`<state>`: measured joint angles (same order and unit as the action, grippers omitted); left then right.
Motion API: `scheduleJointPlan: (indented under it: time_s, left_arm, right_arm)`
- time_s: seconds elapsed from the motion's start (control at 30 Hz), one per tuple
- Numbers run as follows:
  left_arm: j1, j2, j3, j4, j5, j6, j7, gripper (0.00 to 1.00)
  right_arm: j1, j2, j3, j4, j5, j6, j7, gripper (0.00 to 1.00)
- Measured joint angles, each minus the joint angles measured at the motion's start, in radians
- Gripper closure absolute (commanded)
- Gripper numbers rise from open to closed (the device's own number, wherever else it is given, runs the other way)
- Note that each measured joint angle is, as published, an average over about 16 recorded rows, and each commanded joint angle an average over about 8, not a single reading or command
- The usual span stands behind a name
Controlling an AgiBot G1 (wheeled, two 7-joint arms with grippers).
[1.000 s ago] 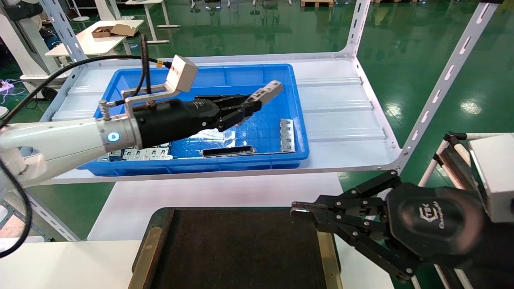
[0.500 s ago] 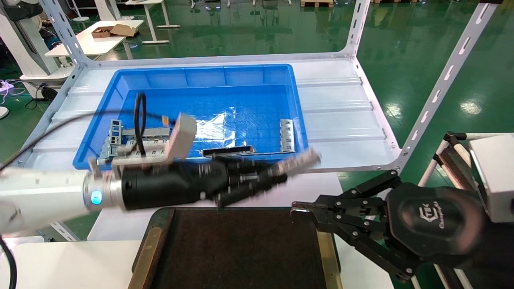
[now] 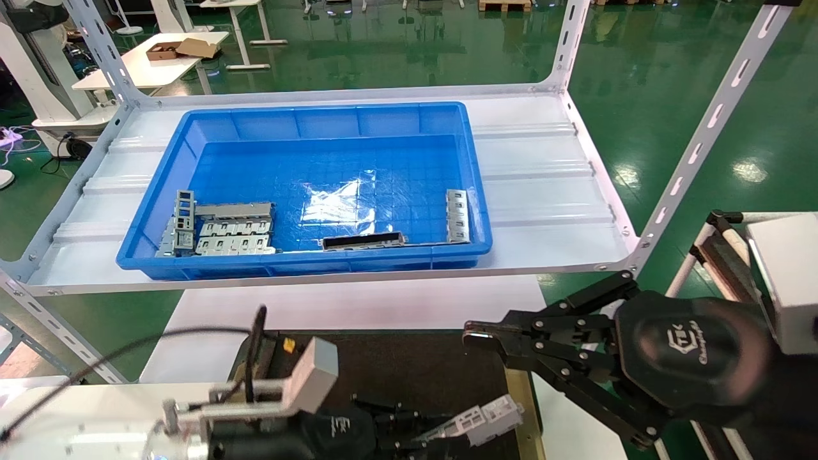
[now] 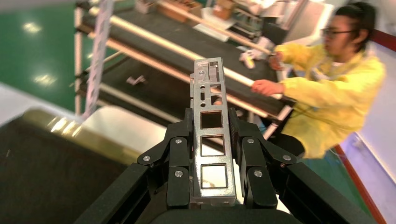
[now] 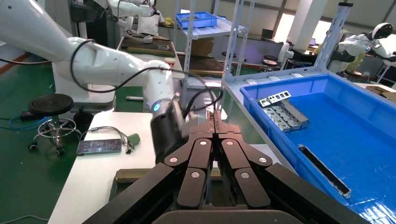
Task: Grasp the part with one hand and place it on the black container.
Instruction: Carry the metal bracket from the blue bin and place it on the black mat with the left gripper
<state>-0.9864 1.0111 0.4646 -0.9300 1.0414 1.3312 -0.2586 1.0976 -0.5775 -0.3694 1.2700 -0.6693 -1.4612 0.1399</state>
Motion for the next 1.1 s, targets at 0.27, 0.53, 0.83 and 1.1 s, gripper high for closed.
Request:
scheduleJointPlan:
  time_s: [0.27,0.53,0.83,1.1]
  left_arm:
    - [0.175,0.0,-0.003,-0.194,0.073,-0.312,-0.131,1.0]
    - [0.28,0.053,0.022,-0.283,0.191,-0.637,-0.287,1.0]
    - [0.291,0.161,0.086,-0.217,0.339,-0.927,-0.483,1.0]
    - [0.24,0.265,0.14,-0.071,0.436,-1.088,-0.624,1.0]
  right_arm:
    - [0.0,0.0,0.0,0.0,0.0,0.0,0.0,1.0]
    - [0.0,0.0,0.0,0.0,0.0,0.0,0.0,1.0]
    - [0.0,0.0,0.0,0.0,0.0,0.0,0.0,1.0]
    - [0.0,0.0,0.0,0.0,0.0,0.0,0.0,1.0]
